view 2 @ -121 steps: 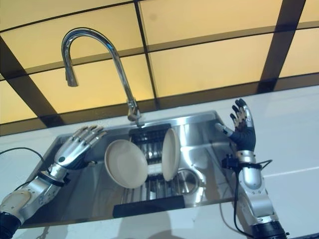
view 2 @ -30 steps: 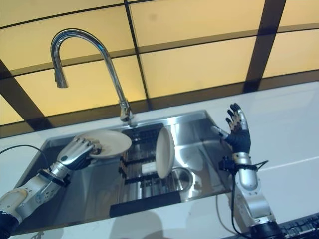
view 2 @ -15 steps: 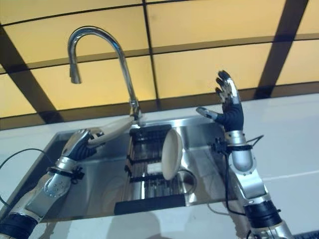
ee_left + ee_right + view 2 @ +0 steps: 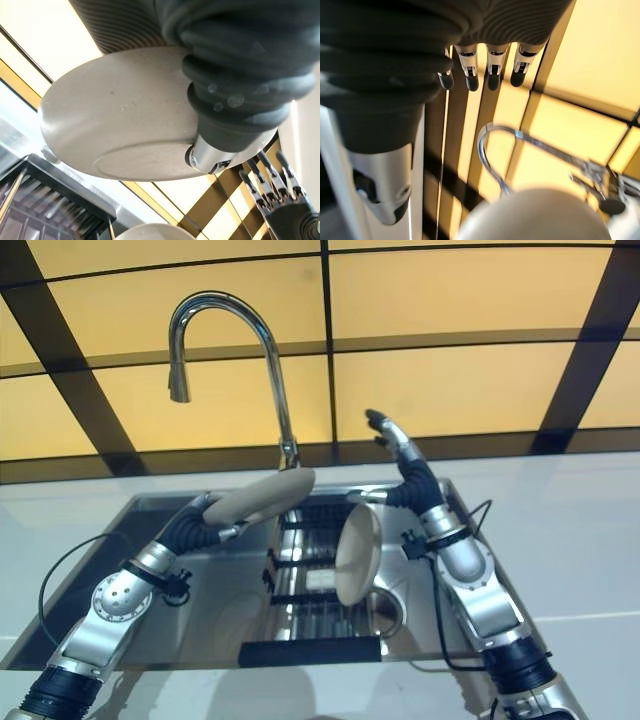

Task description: Pick up plates and place into dishwasher.

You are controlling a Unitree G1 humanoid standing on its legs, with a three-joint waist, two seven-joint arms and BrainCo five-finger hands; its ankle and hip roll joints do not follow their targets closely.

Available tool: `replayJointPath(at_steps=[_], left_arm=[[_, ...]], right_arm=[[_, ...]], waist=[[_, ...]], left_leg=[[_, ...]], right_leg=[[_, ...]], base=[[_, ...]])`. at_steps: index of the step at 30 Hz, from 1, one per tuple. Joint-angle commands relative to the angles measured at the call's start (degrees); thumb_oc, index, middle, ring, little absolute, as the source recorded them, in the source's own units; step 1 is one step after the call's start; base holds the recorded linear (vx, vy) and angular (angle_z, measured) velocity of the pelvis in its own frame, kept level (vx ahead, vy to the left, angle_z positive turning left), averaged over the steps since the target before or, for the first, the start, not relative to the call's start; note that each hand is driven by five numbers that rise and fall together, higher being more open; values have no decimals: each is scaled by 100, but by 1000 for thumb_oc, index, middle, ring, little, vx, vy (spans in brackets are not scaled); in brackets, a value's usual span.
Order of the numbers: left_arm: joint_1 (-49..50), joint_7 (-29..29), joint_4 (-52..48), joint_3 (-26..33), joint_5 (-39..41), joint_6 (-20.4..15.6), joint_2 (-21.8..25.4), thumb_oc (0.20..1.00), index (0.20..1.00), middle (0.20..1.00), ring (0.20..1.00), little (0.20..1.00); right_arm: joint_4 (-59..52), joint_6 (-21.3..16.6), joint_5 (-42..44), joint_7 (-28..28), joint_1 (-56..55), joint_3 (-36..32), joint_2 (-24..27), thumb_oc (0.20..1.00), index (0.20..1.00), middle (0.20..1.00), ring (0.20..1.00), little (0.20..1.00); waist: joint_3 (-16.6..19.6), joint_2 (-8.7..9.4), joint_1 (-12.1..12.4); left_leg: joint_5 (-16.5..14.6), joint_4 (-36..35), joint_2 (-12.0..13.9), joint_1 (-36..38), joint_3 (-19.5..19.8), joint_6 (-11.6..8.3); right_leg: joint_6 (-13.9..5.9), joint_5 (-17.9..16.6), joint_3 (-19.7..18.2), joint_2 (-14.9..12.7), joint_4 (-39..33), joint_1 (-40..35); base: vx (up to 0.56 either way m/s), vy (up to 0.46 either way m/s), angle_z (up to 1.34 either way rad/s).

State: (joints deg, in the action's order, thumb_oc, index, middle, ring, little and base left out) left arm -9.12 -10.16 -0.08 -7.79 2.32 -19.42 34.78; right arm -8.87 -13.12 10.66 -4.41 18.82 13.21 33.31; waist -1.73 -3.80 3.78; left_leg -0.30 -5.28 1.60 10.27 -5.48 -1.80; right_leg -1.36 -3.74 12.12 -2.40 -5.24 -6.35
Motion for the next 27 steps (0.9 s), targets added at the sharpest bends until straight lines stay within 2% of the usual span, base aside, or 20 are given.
replayJointPath(at_steps=[1, 10, 12, 15, 19, 27], left_arm=[[-796, -89, -138, -57, 556, -103, 272, 200, 200, 200, 200, 200], [-915, -372, -230, -225, 705, -114, 304, 200, 200, 200, 200, 200], [-933, -351, -257, -271, 480, -190, 311, 200, 200, 200, 200, 200], [-975, -635, -376, -418, 456, -317, 423, 200, 200, 200, 200, 200], [-1068, -1113, -604, -645, 727, -239, 441, 200, 200, 200, 200, 200], [-1254, -1439, -799, -955, 1133, -65, 320, 200, 200, 200, 200, 200]], right_arm=[[-296, -98, -109, -260, 819, 166, 178, 1000, 1000, 1000, 1000, 1000], [-342, -43, -175, -802, 994, 374, 406, 1000, 1000, 1000, 1000, 1000], [-353, -18, -176, -811, 1025, 404, 417, 1000, 1000, 1000, 1000, 1000], [-402, 32, -90, -849, 1116, 447, 477, 1000, 1000, 1000, 1000, 1000], [-418, 40, -17, -975, 1201, 543, 499, 1000, 1000, 1000, 1000, 1000], [-537, 64, 27, -1144, 1252, 766, 426, 1000, 1000, 1000, 1000, 1000]], waist=[[200, 374, 23], [198, 399, 27], [196, 405, 28], [180, 408, 32], [170, 393, 35], [159, 388, 39]], left_leg=[[-474, 37, -342, -131, -7, 173], [-472, 42, -354, -126, -11, 183], [-475, 46, -356, -125, -18, 185], [-478, 58, -372, -125, 0, 190], [-485, 58, -382, -124, 16, 202], [-480, 44, -403, -118, 35, 223]], right_leg=[[-365, 630, 76, -114, 24, -190], [-372, 625, 59, -117, 24, -203], [-375, 622, 59, -120, 24, -206], [-381, 613, 48, -120, 24, -209], [-399, 608, 34, -128, 24, -208], [-411, 594, 41, -142, 24, -216]], base=[[-28, -4, 6], [-14, 3, 4], [0, 0, 0], [0, 0, 0], [0, 0, 0], [0, 0, 0]])
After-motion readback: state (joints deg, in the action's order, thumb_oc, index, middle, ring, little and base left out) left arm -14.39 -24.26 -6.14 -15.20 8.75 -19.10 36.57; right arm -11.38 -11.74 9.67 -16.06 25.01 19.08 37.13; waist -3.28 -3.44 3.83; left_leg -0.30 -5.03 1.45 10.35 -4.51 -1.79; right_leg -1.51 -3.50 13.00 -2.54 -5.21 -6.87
